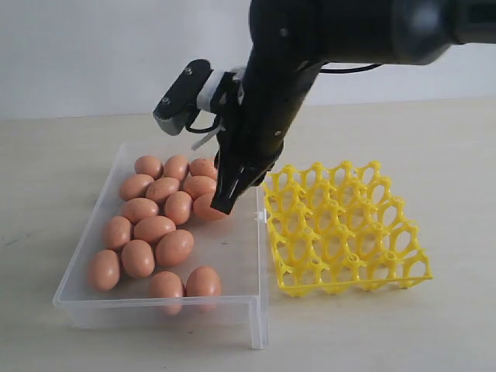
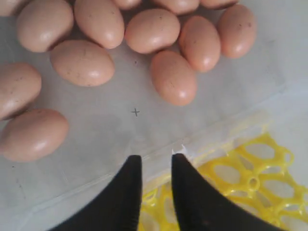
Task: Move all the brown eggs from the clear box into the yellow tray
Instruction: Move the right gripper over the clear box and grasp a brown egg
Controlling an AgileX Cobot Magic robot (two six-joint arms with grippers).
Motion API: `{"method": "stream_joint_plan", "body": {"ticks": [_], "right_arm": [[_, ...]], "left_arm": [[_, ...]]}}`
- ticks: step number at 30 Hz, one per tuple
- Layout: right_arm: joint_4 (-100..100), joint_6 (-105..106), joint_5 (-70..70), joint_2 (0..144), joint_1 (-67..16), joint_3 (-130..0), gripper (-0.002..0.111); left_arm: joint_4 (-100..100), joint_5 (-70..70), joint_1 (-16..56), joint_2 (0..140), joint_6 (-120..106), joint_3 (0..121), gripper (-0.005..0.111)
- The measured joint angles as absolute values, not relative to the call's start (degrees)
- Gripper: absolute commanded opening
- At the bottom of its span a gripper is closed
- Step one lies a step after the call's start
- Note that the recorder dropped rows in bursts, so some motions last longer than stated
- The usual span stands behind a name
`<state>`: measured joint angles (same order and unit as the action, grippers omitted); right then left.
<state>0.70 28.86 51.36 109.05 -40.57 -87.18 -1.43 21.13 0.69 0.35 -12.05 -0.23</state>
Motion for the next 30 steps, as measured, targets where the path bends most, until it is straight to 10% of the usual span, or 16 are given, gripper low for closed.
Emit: {"method": "stream_joint_plan", "body": {"ticks": [3, 30], "right_arm": [[0.33, 31.89, 52.86, 114.23, -40.57, -92.87, 0.073], [0.92, 34.05, 47.61, 131.75, -40.01, -103.96, 0.065]], "left_arm": [[-1.43, 21.13, 0.69, 0.35, -12.05, -0.23, 0.0], [-1.43, 21.13, 0.69, 0.35, -12.05, -0.23, 0.0]]}}
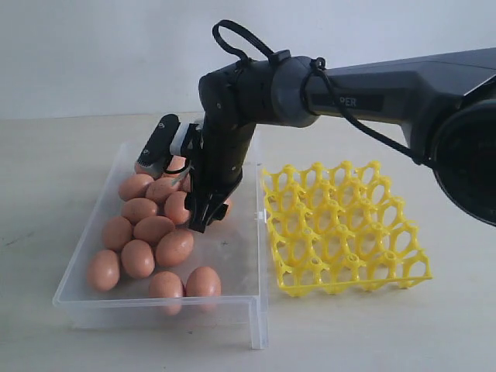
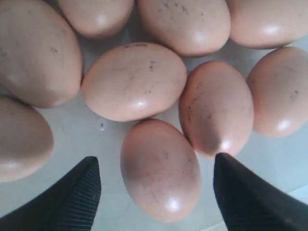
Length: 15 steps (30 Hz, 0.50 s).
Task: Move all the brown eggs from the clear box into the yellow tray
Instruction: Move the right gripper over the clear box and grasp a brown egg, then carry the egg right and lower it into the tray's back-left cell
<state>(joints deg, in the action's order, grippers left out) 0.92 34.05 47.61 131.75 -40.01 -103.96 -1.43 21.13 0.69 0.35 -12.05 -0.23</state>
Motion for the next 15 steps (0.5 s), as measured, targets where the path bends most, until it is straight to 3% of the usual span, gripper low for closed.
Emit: {"method": "stream_joint_plan", "body": {"ticks": [9, 11, 15], "right_arm": [[3.33, 34.05, 45.23, 134.04, -39.56, -103.96, 0.064], [3.33, 34.05, 45.11, 134.58, -39.56, -103.96, 0.052], [2.76, 34.15, 44.77, 134.58, -39.56, -104.06, 0.017]], "left_arm": [[-1.43, 21.13, 0.69, 0.35, -12.05, -0.23, 0.0], [-1.43, 21.13, 0.69, 0.35, -12.05, -0.23, 0.0], [-1.43, 21.13, 0.69, 0.35, -12.05, -0.23, 0.0]]}}
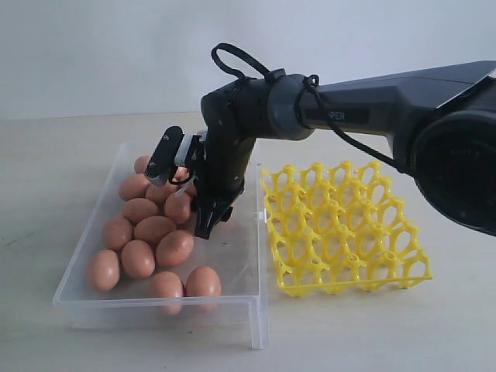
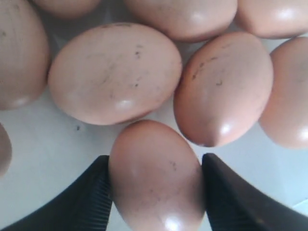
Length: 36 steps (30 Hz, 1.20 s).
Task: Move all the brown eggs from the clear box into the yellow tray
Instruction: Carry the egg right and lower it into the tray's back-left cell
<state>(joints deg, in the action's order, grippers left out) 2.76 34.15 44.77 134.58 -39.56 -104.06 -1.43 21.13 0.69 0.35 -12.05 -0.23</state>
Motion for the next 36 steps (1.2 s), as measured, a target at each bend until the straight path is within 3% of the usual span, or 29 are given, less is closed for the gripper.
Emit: {"method": "stream_joint_plan", "body": {"ticks": [2, 9, 17, 21, 36], "right_arm": [[2.2, 34.15, 44.77, 134.58, -39.56, -104.06, 0.0], [0.0, 31.18, 43.68, 133.61, -39.56, -103.68, 0.0], [2.83, 8.79, 1.27, 111.17, -34.1, -75.48, 0.0], [4.35, 0.0, -17.79, 107.35, -29.2, -59.86, 0.0], [5.52, -7.67, -32.11, 117.25, -24.66, -53.76, 0.0]], "left_arm": [[-1.43, 21.13, 0.69, 0.35, -12.05, -0.23, 0.0], [-1.43, 21.13, 0.69, 0.35, -12.05, -0.23, 0.0], [-1.43, 21.13, 0.69, 0.35, -12.05, -0.23, 0.0], [-1.43, 21.13, 0.69, 0.35, -12.05, -0.23, 0.0], [-1.43, 21.13, 0.69, 0.35, -12.05, -0.23, 0.0]]}}
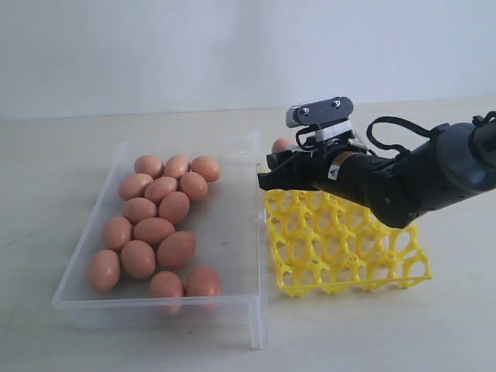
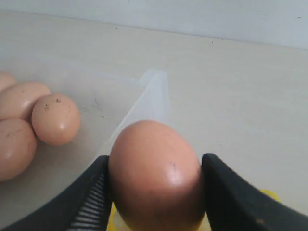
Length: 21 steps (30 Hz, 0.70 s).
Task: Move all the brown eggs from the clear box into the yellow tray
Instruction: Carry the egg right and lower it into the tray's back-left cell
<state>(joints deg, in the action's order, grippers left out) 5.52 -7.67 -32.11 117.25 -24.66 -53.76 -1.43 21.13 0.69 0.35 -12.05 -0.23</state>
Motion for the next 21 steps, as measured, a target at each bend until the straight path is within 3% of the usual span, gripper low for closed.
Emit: {"method": "stream_joint_plan", "body": {"ticks": [6, 9, 12, 15, 21], "right_arm": [[6.01, -7.67, -34.15, 119.64, -24.53, -53.76, 0.002], [7.46, -7.78, -34.84, 119.94, -24.53, -53.64, 0.012], [9.64, -7.67, -35.6, 120.04, -24.53, -53.64, 0.034], [10.26, -7.67, -35.74, 120.04, -24.4, -53.64, 0.046], [10.34, -7.67, -35.85, 120.04, -24.4, -53.64, 0.048]], "left_arm": [[-1.43, 21.13, 0.69, 0.35, -12.05, -0.23, 0.0], [-1.43, 21.13, 0.69, 0.35, -12.05, -0.23, 0.0], [-1.43, 21.13, 0.69, 0.35, -12.05, -0.23, 0.0], [-1.43, 21.13, 0.69, 0.35, -12.05, -0.23, 0.0], [-1.43, 21.13, 0.69, 0.35, -12.05, -0.23, 0.0]]}}
